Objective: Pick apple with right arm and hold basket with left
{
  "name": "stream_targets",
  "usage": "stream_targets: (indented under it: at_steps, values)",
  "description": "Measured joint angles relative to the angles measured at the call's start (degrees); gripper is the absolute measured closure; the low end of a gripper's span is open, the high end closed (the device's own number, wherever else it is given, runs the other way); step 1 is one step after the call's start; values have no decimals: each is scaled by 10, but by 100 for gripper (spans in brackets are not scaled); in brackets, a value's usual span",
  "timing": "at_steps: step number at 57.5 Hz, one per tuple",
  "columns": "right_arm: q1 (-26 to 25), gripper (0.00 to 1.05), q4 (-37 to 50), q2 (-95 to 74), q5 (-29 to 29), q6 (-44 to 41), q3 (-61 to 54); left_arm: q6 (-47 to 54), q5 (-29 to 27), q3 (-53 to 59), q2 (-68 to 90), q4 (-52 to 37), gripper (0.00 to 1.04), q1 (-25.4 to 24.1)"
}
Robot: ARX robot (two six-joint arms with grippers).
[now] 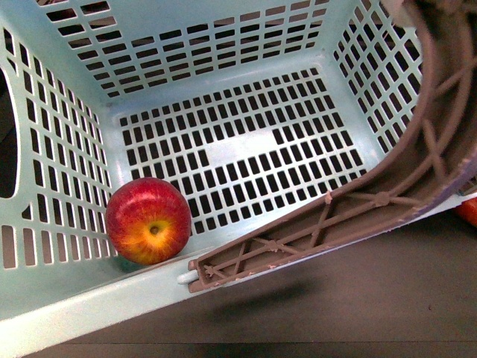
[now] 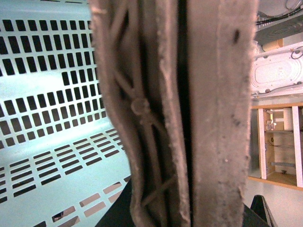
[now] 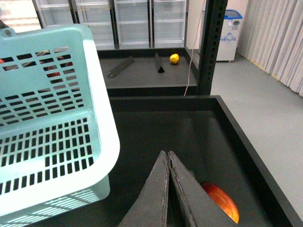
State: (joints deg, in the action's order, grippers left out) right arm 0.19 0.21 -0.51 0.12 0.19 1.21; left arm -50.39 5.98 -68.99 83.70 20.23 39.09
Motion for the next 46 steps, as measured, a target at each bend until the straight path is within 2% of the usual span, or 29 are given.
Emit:
stream_targets:
  at_steps: [13,15,19,46]
  values:
    - [0,103,-1,2,0,0,0,1,1,0,0,0,89,0]
    - [0,99,-1,2,0,0,0,0,1,0,0,0,89,0]
    - [0,85,-1,2,0,0,0,0,1,0,0,0,89,0]
    - [0,13,-1,2,0,0,0,0,2,0,0,0,89,0]
